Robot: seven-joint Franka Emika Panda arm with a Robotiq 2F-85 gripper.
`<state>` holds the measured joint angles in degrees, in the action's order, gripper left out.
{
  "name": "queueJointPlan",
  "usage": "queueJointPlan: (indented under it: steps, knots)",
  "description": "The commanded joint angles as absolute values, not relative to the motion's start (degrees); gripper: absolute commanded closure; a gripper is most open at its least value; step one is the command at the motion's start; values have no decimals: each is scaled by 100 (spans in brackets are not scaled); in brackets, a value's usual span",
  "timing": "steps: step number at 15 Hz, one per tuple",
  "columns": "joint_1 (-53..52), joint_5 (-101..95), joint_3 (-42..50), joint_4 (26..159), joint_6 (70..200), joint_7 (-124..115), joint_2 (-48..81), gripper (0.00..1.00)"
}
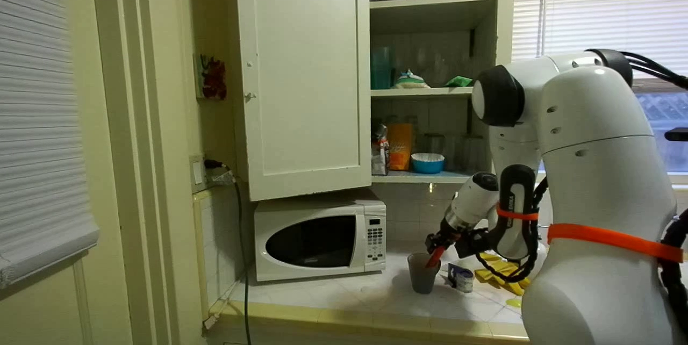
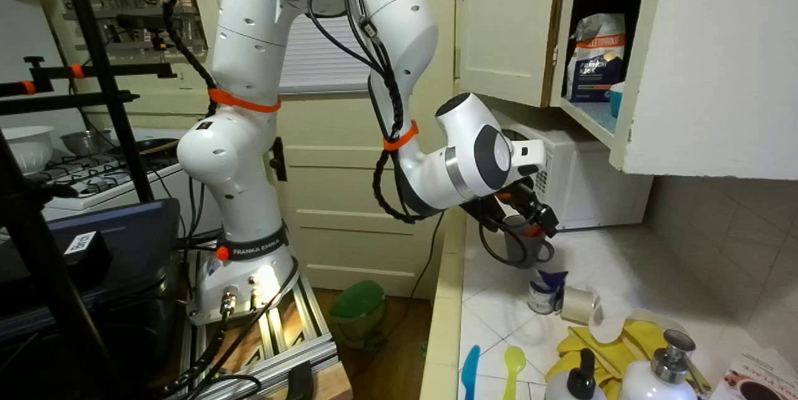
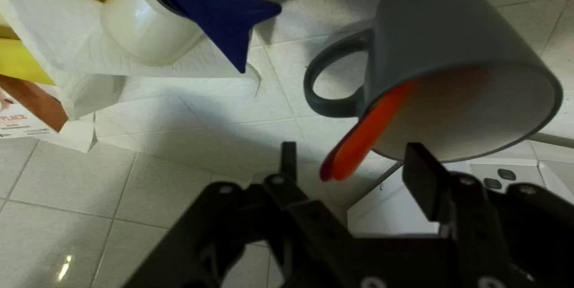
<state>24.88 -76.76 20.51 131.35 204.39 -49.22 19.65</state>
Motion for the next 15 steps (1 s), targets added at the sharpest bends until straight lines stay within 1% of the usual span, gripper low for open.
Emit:
queueJointPlan:
  steps: [1, 4, 5, 6, 7, 8, 10, 14, 15]
  knots:
    - [2561, -7782, 1989, 13006, 20586, -5016, 2139, 69]
    - [2560, -7785, 1970, 13011, 20553, -5033, 2139, 91]
    - [2558, -7778, 1972, 12994, 20573, -5049, 2118, 95]
    - [2554, -7772, 1972, 12987, 20576, -5047, 2110, 94]
    - [2550, -7770, 1970, 12982, 20615, -5069, 2090, 96]
    - [2547, -7770, 1968, 12979, 20606, -5079, 2076, 94]
    - [2547, -7774, 1963, 12978, 20640, -5145, 2039, 98]
    - [2552, -7743, 1966, 12985, 20653, -5155, 2031, 96]
    - [2548, -7752, 1966, 13003, 20634, -5174, 2015, 91]
